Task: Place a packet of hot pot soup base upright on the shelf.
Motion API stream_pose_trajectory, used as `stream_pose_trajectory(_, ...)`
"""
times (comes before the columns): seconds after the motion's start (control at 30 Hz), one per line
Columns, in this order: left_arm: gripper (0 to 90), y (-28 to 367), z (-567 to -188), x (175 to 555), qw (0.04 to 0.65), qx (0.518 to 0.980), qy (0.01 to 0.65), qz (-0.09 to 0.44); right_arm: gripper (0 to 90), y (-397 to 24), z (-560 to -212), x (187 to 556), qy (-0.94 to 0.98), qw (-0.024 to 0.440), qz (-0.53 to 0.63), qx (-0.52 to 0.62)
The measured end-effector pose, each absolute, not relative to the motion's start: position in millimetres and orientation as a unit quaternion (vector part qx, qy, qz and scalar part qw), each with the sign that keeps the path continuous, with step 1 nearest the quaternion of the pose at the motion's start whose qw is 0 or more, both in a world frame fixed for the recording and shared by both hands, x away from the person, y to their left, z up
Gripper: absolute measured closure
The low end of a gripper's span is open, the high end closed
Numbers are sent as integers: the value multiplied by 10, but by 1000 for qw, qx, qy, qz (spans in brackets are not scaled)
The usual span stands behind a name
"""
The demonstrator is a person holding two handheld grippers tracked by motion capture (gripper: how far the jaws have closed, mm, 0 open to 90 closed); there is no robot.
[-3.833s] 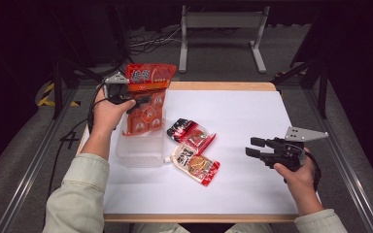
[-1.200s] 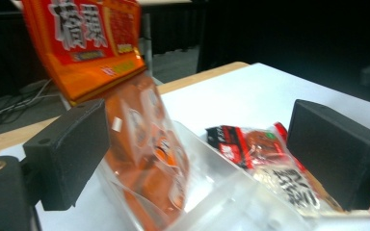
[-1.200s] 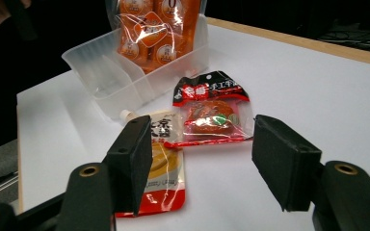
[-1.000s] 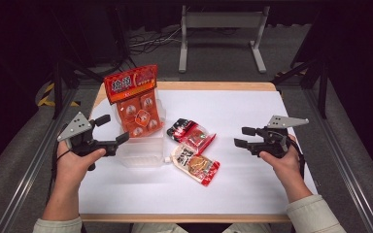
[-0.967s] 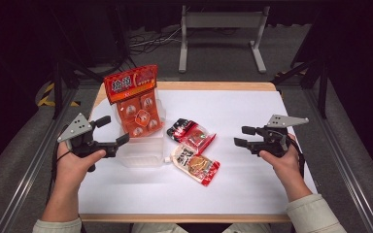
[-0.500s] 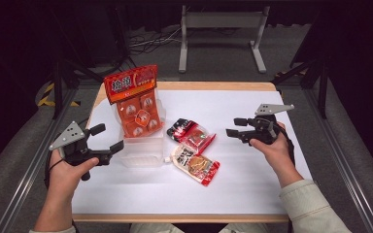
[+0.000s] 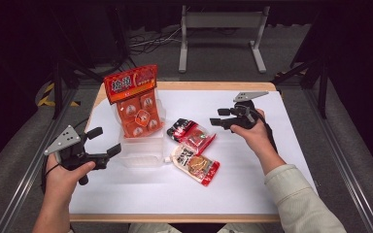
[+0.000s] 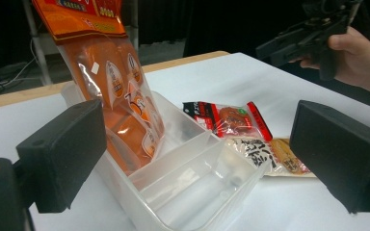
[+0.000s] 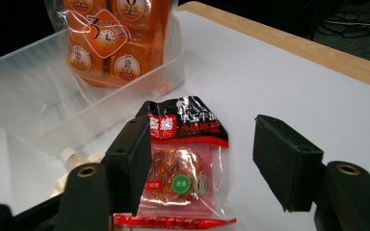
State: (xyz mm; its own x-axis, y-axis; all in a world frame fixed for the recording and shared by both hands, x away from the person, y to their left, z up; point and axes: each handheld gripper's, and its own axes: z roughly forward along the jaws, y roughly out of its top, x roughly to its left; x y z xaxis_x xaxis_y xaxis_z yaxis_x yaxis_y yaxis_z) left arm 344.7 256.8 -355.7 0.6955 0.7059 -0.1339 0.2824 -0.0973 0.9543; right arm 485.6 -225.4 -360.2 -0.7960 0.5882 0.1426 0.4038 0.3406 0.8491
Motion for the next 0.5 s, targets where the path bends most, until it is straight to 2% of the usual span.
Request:
stream_pose_trajectory(0.13, 68, 2579, -3563, 3449, 579, 715, 346, 183, 427, -2122, -3659, 4982, 827, 76, 472, 296)
stream_pose_trajectory(0.33, 68, 2600, -3570, 3451, 578, 715, 347, 183, 504, -1965, -3687, 5088, 845, 86, 438, 295)
stream_pose_trajectory(0.5, 68, 2598, -3576, 3428, 577, 716, 347, 185, 520, -1858, -3742, 5176, 845, 79, 440, 293)
